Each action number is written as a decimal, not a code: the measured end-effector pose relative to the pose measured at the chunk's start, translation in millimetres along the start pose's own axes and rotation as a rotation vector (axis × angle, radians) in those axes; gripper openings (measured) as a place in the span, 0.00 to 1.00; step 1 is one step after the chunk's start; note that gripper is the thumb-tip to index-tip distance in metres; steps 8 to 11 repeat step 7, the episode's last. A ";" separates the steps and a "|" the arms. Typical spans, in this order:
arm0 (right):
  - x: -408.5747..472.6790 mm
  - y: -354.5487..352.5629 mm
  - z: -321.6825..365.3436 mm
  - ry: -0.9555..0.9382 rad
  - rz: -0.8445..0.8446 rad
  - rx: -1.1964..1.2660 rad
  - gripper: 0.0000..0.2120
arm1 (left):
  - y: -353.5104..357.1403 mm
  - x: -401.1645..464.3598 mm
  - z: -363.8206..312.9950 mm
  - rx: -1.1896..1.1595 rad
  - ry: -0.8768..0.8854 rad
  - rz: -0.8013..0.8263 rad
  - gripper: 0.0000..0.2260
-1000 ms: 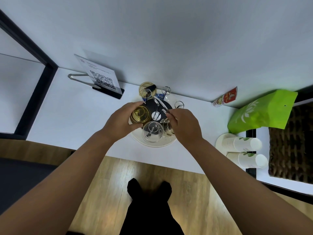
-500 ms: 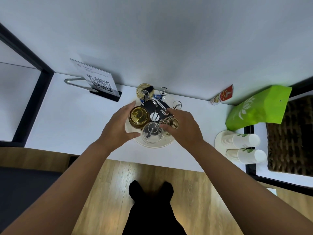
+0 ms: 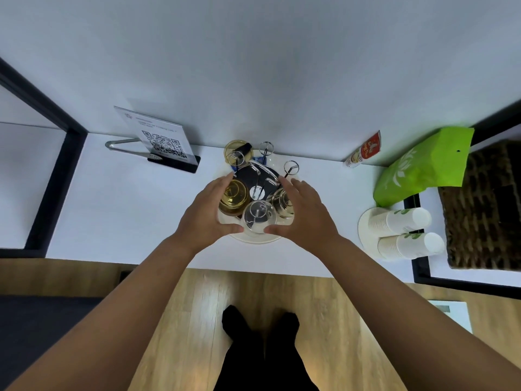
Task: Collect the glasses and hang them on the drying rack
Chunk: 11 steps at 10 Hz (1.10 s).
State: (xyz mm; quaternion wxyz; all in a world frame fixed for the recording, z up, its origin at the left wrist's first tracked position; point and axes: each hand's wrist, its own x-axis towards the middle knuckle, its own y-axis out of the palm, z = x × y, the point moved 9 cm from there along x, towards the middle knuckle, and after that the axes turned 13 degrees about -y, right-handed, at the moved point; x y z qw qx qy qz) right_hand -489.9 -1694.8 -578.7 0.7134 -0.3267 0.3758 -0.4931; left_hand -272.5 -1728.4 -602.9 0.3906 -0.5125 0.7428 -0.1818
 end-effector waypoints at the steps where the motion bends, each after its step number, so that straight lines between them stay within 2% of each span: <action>1: 0.1 -0.4 -2.2 0.015 -0.003 -0.005 0.57 | 1.5 -2.7 -0.6 -0.012 0.003 -0.016 0.53; 11: -19.8 -21.5 18.1 0.026 -0.063 0.061 0.53 | -29.4 -28.1 8.4 0.004 -0.024 -0.057 0.50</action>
